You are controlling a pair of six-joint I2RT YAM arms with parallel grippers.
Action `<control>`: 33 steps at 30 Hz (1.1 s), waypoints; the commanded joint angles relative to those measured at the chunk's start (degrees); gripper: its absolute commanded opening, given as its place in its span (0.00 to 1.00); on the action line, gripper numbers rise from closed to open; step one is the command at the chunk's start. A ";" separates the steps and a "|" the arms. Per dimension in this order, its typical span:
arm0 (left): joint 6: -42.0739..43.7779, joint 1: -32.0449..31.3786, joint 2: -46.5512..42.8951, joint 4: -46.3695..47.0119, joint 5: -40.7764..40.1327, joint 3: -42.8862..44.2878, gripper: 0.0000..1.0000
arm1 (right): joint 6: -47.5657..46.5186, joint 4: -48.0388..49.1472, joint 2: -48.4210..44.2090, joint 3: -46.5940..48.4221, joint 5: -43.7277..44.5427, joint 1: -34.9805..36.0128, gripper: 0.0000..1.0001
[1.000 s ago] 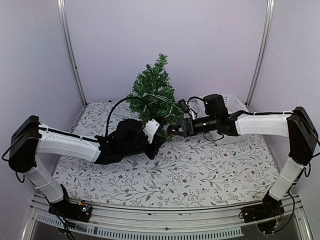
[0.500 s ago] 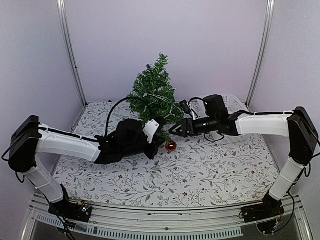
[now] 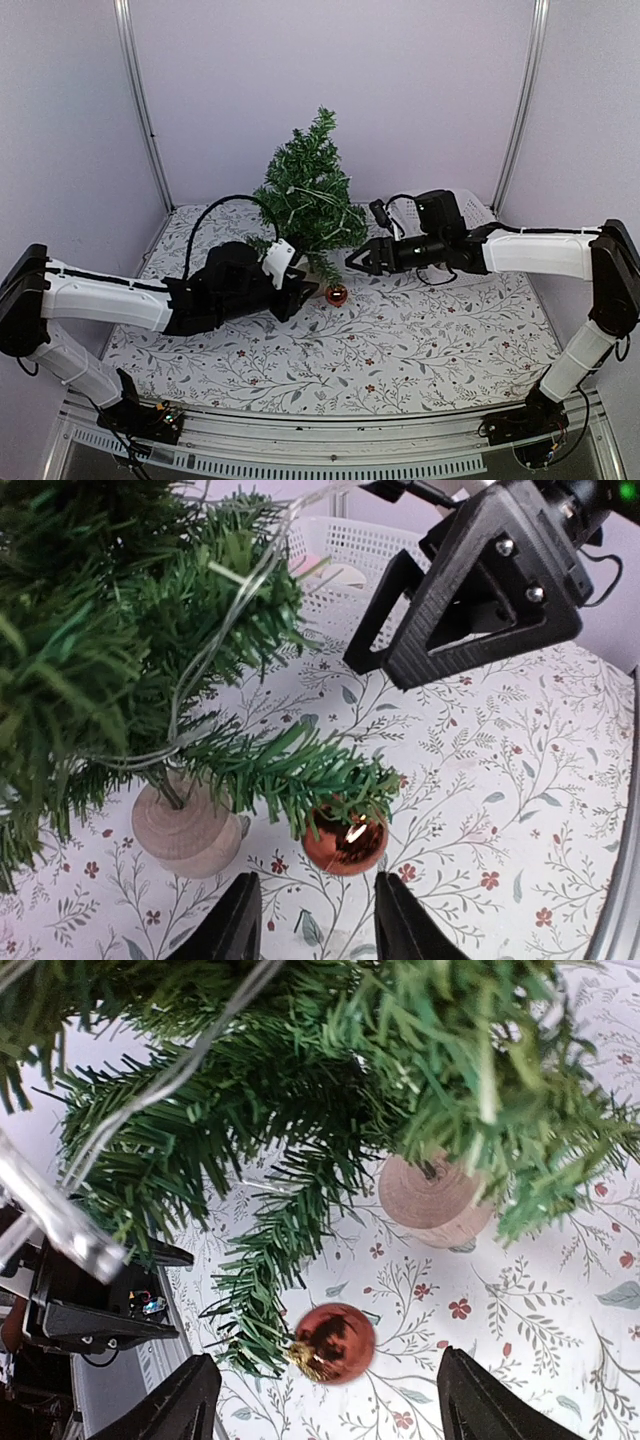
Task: Decorate the small christmas tree
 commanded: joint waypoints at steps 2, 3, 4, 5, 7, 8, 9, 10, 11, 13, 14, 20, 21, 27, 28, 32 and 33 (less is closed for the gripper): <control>-4.13 0.80 -7.01 0.98 1.18 -5.36 0.41 | 2.01 0.85 -3.53 -3.07 2.18 -1.94 0.77; -6.02 1.28 -8.61 1.13 1.03 -6.57 0.42 | 2.71 1.07 -3.96 -3.58 2.36 -2.32 0.76; -8.46 2.94 -10.27 1.18 1.59 -8.26 0.42 | 3.11 1.40 -4.30 -4.17 2.47 -2.84 0.75; -10.92 4.91 -11.86 1.39 2.88 -9.48 0.42 | 4.23 1.78 -4.76 -4.79 2.56 -3.38 0.74; -16.10 9.62 -14.80 1.67 4.56 -12.06 0.42 | 6.06 2.86 -5.37 -6.39 2.41 -4.86 0.70; -18.24 11.79 -15.88 1.67 4.71 -13.07 0.42 | 7.73 3.31 -5.51 -7.21 2.40 -5.56 0.68; -20.09 14.15 -16.62 1.94 5.20 -14.02 0.42 | 8.63 3.76 -5.51 -7.86 2.39 -6.27 0.66; -21.51 16.15 -17.10 2.64 5.82 -14.78 0.42 | 9.68 4.06 -5.21 -8.33 2.47 -7.00 0.64; -22.92 17.89 -17.16 3.63 6.35 -15.46 0.41 | 10.39 4.34 -4.87 -8.79 2.56 -7.46 0.61; -25.71 21.28 -16.10 5.22 7.38 -16.16 0.40 | 12.19 5.72 -3.81 -9.93 2.50 -7.99 0.55; -27.49 23.18 -14.97 5.96 8.32 -16.15 0.40 | 12.73 7.05 -3.06 -10.81 2.19 -8.12 0.53; -35.44 33.51 -1.52 13.90 22.40 -12.34 0.36 | 19.51 18.75 1.30 -15.96 -1.21 -8.42 0.47; -35.39 34.54 2.19 15.59 25.26 -10.64 0.35 | 20.17 20.59 2.43 -16.65 -1.88 -8.47 0.45; -35.74 37.08 19.11 22.64 33.43 -1.27 0.33 | 20.85 25.22 6.82 -15.97 -4.11 -8.47 0.37; -35.84 37.08 21.54 23.60 34.55 0.34 0.33 | 20.83 26.40 7.74 -15.71 -4.59 -8.42 0.35; -36.81 37.00 29.74 25.87 38.05 6.53 0.30 | 21.03 30.90 11.76 -13.68 -6.85 -8.23 0.32; -36.98 36.97 31.16 26.22 38.66 7.71 0.30 | 21.16 32.25 13.14 -13.20 -7.54 -8.26 0.31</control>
